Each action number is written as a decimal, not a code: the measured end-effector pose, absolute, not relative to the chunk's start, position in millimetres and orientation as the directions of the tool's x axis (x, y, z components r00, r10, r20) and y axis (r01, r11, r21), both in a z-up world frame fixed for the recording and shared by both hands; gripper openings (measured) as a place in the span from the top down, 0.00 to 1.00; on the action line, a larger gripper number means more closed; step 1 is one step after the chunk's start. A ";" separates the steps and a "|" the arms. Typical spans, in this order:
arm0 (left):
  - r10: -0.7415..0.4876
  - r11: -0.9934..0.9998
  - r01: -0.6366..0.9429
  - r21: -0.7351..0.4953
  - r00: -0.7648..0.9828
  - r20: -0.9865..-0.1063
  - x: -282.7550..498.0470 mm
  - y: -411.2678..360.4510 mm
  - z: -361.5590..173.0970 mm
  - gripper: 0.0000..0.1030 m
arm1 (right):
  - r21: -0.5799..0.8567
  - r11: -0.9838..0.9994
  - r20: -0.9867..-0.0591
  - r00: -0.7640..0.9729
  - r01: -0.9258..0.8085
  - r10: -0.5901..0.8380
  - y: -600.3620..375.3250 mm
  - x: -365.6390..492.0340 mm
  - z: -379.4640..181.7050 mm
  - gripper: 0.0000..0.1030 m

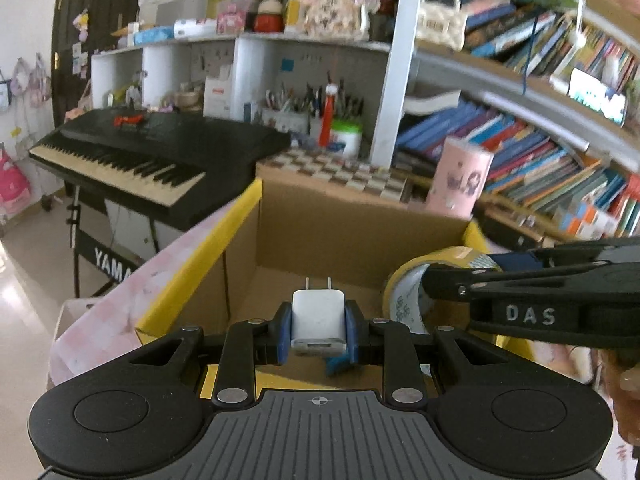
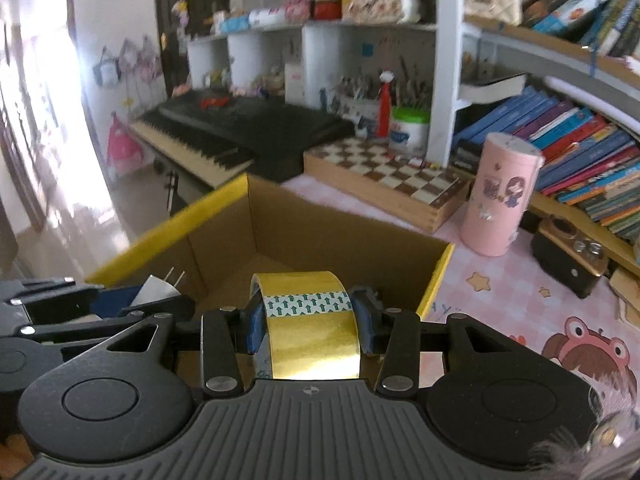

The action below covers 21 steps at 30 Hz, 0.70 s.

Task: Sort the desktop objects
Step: 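Lower both tools into the yellow box and open them, releasing charger and tape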

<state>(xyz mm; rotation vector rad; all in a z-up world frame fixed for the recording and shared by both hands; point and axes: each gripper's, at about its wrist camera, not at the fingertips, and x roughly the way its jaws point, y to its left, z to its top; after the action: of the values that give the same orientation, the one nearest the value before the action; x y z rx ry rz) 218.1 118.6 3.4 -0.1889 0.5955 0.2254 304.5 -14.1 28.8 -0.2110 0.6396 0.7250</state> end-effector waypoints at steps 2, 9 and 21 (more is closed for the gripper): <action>0.164 0.960 -0.264 -0.090 0.795 -0.584 221.8 117.9 -1.2 0.76 | 0.016 0.720 -0.638 0.547 -0.694 0.542 -7.5 309.5 18.0 0.60; 0.182 0.960 -0.272 -0.059 0.775 -0.605 232.1 115.7 -5.7 0.76 | -0.055 0.644 -0.712 0.482 -0.763 0.511 6.1 311.4 -6.6 0.61; 0.248 0.949 -0.315 -0.009 0.763 -0.597 239.5 110.3 -8.1 0.65 | -0.145 0.617 -0.702 0.520 -0.773 0.486 12.6 312.0 -14.4 0.51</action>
<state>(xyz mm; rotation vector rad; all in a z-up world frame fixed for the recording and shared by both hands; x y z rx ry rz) 239.4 110.3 -8.1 -0.1109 0.6328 0.3066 312.0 12.6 -14.4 -0.4792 0.6686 0.7900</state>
